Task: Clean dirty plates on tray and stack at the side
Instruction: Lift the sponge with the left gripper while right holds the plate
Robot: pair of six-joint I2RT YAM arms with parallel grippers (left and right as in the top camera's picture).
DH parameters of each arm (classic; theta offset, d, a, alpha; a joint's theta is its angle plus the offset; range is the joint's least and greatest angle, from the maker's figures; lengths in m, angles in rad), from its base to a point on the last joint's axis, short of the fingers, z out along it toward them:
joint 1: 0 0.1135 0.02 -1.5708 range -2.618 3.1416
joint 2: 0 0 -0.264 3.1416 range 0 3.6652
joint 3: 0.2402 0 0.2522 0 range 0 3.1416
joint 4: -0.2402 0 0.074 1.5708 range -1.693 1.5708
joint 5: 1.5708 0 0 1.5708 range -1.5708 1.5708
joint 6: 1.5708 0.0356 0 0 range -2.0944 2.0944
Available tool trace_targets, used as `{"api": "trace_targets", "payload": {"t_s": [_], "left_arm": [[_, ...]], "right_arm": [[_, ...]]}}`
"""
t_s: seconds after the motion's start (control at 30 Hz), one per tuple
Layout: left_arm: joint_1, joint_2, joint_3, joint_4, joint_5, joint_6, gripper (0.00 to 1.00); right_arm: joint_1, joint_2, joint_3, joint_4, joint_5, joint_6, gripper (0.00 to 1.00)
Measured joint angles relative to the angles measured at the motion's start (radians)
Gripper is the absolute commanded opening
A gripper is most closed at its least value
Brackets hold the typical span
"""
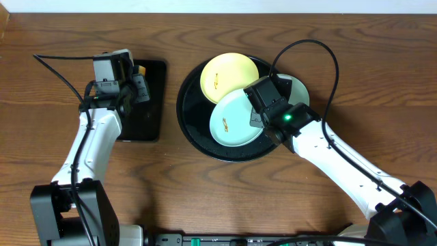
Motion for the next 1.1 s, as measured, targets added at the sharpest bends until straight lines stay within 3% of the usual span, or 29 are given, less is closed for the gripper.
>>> {"api": "trace_targets", "payload": {"t_s": [0.43,0.9,0.97,1.07,1.1], "left_arm": [[0.000,0.000,0.000,-0.023,0.010,0.000,0.07],[0.000,0.000,0.000,-0.030,0.010,0.000,0.08],[0.000,0.000,0.000,-0.031,0.010,0.000,0.08],[0.000,0.000,0.000,-0.031,0.010,0.000,0.08],[0.000,0.000,0.000,-0.030,0.010,0.000,0.07]], "right_arm": [[0.000,0.000,-0.008,-0.017,-0.066,0.020,0.01],[0.003,0.000,-0.156,0.046,-0.148,0.049,0.02],[0.006,0.000,-0.156,0.048,-0.153,0.039,0.07],[0.007,0.000,-0.156,0.050,-0.159,0.023,0.27],[0.007,0.000,-0.156,0.049,-0.162,0.011,0.29]]}}
